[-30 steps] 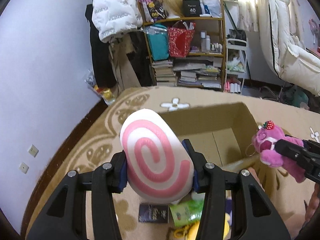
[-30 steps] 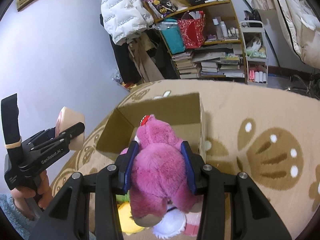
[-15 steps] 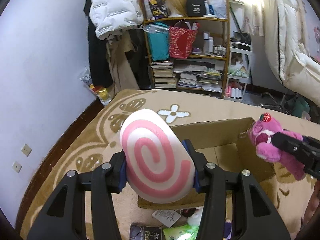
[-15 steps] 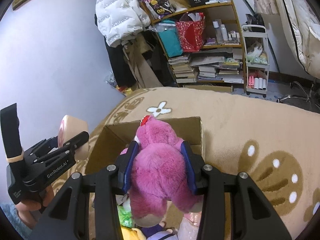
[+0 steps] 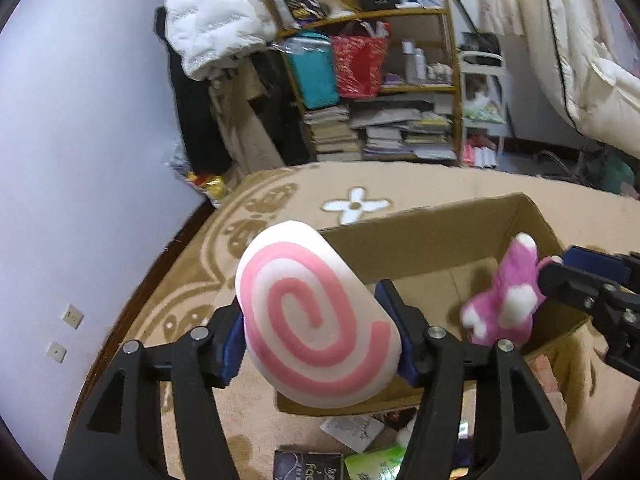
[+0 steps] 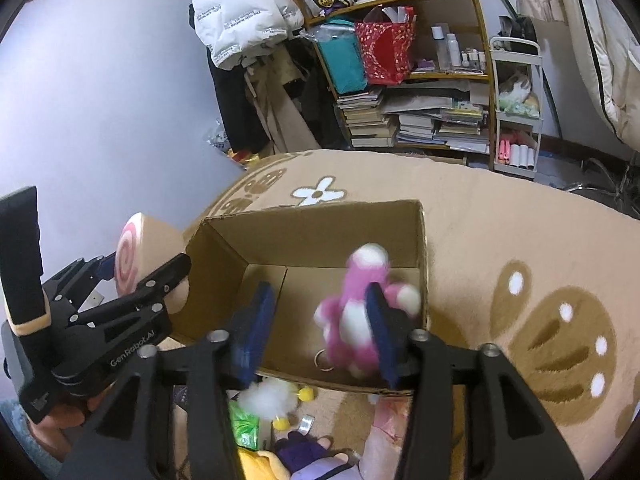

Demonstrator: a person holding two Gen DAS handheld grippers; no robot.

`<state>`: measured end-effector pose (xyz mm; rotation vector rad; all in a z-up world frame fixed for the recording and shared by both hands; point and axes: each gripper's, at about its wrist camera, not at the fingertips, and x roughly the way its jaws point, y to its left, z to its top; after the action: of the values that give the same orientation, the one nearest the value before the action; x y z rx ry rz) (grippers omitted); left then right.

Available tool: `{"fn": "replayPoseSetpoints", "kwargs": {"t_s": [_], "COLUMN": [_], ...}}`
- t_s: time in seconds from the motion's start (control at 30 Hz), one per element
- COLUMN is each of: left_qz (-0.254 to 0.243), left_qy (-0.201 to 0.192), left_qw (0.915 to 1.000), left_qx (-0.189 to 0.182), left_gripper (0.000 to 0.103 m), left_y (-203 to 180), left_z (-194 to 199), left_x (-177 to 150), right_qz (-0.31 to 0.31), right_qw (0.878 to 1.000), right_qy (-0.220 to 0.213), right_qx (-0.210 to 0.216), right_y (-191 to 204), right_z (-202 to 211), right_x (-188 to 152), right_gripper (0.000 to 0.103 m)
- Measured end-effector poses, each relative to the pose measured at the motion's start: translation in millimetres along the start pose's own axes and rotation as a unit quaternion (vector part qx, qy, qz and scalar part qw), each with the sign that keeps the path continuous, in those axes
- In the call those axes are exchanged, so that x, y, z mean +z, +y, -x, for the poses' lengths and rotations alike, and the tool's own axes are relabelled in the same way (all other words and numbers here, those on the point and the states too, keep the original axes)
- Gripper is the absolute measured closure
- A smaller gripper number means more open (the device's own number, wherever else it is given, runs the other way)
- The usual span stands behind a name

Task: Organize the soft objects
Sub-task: 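Carry the pink bear and swirl cushion into the box and release both, then lower the right tool onto the pink-wrapped roll while the left tool approaches the black tissue pack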

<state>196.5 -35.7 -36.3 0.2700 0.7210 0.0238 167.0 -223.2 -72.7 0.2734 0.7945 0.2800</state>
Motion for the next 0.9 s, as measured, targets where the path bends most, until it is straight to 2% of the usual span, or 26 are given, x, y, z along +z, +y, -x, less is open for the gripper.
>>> {"fn": "replayPoseSetpoints", "kwargs": {"t_s": [0.03, 0.07, 0.1, 0.17, 0.23, 0.33, 0.57, 0.73, 0.9], "left_qz": [0.005, 0.011, 0.014, 0.016, 0.015, 0.026, 0.015, 0.044, 0.065], "left_qy": [-0.006, -0.016, -0.024, -0.038, -0.047, -0.05, -0.046, -0.028, -0.006], "left_qw": [1.0, 0.9998, 0.9995, 0.999, 0.9986, 0.9983, 0.9986, 0.9986, 0.9978], "left_qx": [0.006, 0.01, 0.013, 0.016, 0.02, 0.015, 0.021, -0.002, -0.011], "left_gripper": [0.028, 0.02, 0.017, 0.008, 0.0, 0.0, 0.0, 0.0, 0.0], "left_y": [3, 6, 8, 13, 18, 26, 35, 46, 54], "left_z": [2, 6, 9, 16, 22, 31, 48, 61, 67], "left_x": [-1, -2, -1, -2, -1, 1, -6, -21, -41], "right_qz": [-0.001, -0.001, 0.001, 0.006, 0.011, 0.013, 0.009, 0.004, -0.006], "right_qw": [1.0, 1.0, 1.0, 1.0, 0.999, 0.999, 0.999, 0.999, 1.0], "right_qy": [-0.003, -0.009, -0.016, -0.029, -0.039, -0.044, -0.037, -0.035, -0.018], "right_qx": [-0.002, -0.004, -0.004, -0.007, -0.007, -0.012, -0.014, -0.015, -0.018], "right_y": [0, 1, 1, 0, -1, -2, -2, -7, -11], "right_z": [2, 6, 10, 19, 27, 36, 47, 53, 52], "right_x": [0, 1, 1, -1, -2, -2, -5, -17, -31], "right_gripper": [0.032, 0.027, 0.026, 0.014, 0.006, 0.0, 0.0, 0.0, 0.0]}}
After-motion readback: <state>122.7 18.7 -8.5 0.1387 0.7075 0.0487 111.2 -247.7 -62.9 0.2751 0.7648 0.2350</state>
